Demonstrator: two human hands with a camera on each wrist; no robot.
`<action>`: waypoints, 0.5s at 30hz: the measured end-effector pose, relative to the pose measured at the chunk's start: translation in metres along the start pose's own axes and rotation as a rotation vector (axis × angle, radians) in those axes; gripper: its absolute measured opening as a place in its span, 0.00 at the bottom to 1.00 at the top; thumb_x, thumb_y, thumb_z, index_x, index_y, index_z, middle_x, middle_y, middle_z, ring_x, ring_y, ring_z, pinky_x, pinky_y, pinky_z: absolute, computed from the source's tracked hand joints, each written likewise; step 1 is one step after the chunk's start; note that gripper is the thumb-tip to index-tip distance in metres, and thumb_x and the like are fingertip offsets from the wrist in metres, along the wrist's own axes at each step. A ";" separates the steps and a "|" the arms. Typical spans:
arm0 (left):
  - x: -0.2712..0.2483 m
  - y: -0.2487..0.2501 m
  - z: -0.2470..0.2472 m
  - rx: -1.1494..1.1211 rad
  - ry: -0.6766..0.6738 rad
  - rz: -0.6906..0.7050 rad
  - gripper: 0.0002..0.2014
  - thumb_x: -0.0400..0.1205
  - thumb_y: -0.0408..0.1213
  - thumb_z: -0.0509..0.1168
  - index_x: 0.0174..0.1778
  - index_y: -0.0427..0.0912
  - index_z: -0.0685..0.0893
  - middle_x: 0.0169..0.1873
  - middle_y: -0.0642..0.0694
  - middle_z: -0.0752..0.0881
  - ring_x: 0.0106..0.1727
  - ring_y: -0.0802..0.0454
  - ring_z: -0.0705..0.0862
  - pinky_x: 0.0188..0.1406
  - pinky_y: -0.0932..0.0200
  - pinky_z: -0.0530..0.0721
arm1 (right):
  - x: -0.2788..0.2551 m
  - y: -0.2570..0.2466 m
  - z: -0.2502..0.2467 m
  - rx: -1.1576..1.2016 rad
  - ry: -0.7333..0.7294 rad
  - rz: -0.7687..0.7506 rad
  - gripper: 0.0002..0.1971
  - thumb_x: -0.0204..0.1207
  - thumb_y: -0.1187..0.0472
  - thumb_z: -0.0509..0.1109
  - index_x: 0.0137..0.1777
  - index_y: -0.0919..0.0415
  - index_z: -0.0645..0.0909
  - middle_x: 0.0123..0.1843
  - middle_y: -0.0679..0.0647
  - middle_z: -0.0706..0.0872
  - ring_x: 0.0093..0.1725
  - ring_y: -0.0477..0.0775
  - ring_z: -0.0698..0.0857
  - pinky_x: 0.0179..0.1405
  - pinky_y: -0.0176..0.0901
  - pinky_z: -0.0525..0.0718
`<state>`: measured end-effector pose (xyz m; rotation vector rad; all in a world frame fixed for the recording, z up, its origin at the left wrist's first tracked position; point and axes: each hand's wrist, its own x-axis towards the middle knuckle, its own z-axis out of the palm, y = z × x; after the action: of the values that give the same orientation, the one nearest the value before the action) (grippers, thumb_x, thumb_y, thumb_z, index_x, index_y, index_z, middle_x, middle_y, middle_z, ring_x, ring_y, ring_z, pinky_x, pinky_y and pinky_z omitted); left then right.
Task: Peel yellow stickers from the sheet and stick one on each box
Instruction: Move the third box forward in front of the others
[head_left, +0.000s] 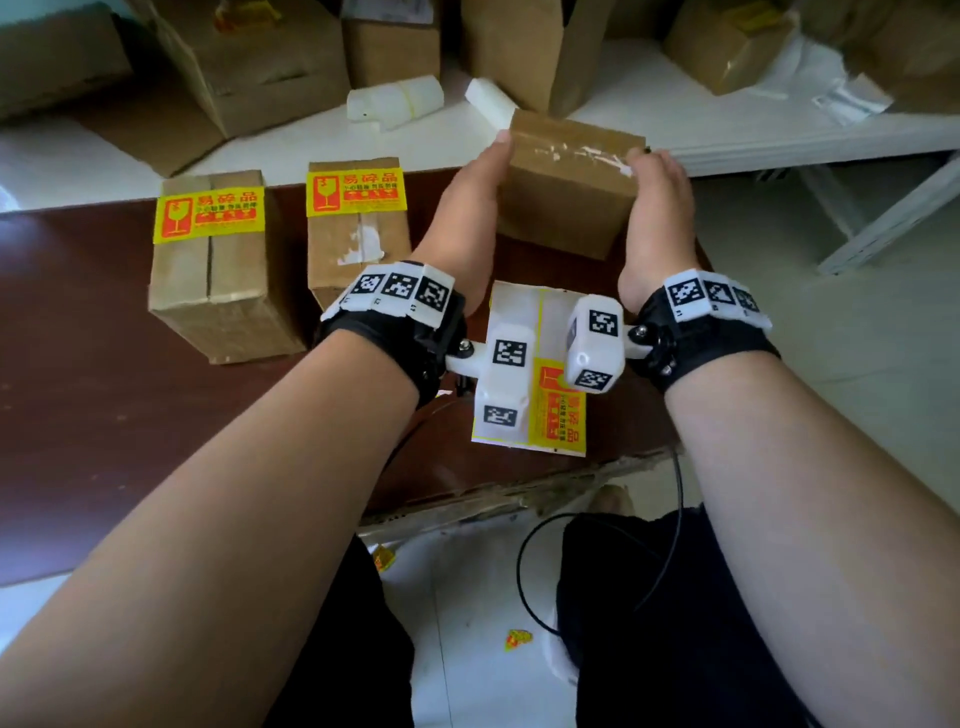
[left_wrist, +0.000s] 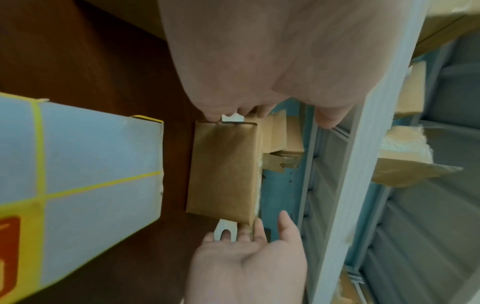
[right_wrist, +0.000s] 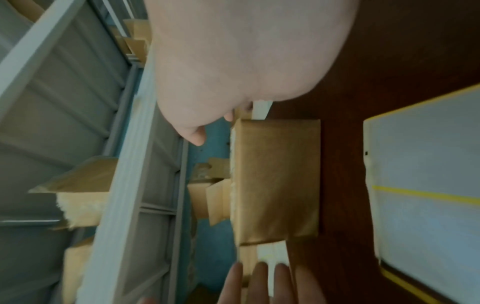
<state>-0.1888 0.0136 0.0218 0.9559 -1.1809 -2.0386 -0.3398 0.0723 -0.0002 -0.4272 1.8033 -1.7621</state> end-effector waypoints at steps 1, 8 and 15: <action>0.008 -0.004 -0.005 -0.001 0.057 0.004 0.31 0.92 0.58 0.59 0.90 0.50 0.69 0.87 0.49 0.74 0.81 0.57 0.73 0.85 0.55 0.63 | 0.006 0.004 -0.002 0.007 0.003 0.023 0.39 0.79 0.38 0.74 0.88 0.51 0.77 0.84 0.50 0.82 0.79 0.50 0.82 0.86 0.54 0.76; 0.028 -0.021 -0.016 -0.010 0.170 -0.018 0.35 0.92 0.53 0.64 0.94 0.52 0.60 0.88 0.49 0.72 0.88 0.49 0.69 0.90 0.45 0.63 | 0.014 0.010 -0.004 -0.144 0.097 0.049 0.18 0.92 0.44 0.64 0.62 0.57 0.85 0.59 0.61 0.94 0.53 0.58 0.91 0.55 0.52 0.90; 0.028 -0.023 -0.013 0.112 0.188 -0.070 0.33 0.91 0.56 0.64 0.90 0.46 0.66 0.77 0.44 0.79 0.78 0.48 0.76 0.80 0.49 0.70 | 0.008 0.005 -0.003 -0.110 -0.047 0.009 0.18 0.96 0.54 0.66 0.82 0.52 0.84 0.68 0.40 0.88 0.62 0.35 0.84 0.73 0.41 0.78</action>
<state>-0.1975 -0.0040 -0.0114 1.2303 -1.1848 -1.9034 -0.3476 0.0703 -0.0063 -0.4995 1.8719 -1.6388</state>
